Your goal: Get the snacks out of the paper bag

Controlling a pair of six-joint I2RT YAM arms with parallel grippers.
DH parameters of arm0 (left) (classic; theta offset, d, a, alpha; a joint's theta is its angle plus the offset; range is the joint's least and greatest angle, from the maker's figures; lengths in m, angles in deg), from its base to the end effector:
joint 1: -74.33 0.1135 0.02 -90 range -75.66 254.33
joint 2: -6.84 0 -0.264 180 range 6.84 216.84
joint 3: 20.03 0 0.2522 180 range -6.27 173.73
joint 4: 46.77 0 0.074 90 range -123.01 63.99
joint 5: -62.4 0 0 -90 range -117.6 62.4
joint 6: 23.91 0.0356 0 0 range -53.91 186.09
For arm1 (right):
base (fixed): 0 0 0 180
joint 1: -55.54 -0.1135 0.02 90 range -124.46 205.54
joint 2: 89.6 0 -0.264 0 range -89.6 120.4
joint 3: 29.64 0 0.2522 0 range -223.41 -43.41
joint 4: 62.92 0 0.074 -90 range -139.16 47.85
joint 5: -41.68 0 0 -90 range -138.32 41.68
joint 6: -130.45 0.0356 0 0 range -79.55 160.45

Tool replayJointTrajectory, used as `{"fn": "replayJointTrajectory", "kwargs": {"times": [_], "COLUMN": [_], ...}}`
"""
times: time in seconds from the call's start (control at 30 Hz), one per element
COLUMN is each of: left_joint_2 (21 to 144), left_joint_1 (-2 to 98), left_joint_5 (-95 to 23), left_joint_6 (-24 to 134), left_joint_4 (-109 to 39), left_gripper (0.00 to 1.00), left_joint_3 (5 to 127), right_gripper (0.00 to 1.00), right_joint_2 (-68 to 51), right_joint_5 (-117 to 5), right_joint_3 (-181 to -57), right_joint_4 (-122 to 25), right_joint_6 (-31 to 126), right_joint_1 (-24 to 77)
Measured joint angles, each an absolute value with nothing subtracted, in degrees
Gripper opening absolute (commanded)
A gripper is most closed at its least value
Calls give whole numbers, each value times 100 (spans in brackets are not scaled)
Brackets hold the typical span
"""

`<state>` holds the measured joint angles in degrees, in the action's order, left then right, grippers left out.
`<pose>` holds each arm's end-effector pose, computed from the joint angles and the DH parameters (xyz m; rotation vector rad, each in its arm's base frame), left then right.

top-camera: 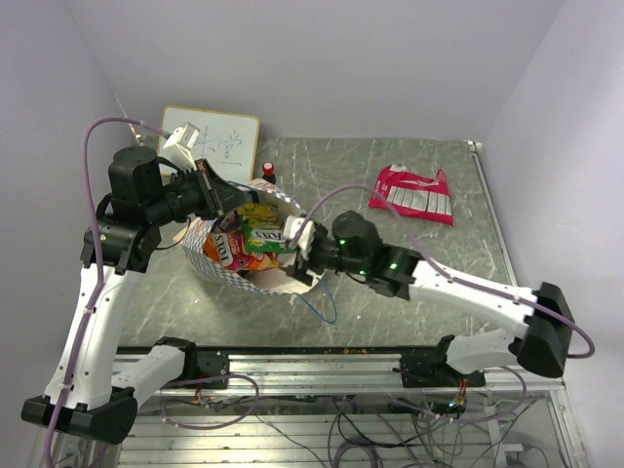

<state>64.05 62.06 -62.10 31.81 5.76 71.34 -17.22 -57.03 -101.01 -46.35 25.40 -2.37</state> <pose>0.1753 -0.0588 0.4445 0.0564 1.9900 -1.1080 0.1529 0.2539 0.3277 -1.2301 1.4832 0.6511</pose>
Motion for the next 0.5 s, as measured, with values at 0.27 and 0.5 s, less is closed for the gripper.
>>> {"fn": "replayJointTrajectory", "kwargs": {"times": [0.27, 0.5], "left_joint_2": [6390, 6390], "left_joint_1": [6206, 6206], "left_joint_5": [-6221, -6216], "left_joint_6": [3115, 3218], "left_joint_4": [484, 521], "left_gripper": [7, 7], "left_joint_3": [7134, 7134], "right_gripper": [69, 67], "right_joint_2": [-541, 12], "right_joint_5": [-5285, -5058], "right_joint_3": [-10101, -10110], "right_joint_4": [-5118, -5789], "right_joint_6": [787, 101], "right_joint_1": [-436, -432]}}
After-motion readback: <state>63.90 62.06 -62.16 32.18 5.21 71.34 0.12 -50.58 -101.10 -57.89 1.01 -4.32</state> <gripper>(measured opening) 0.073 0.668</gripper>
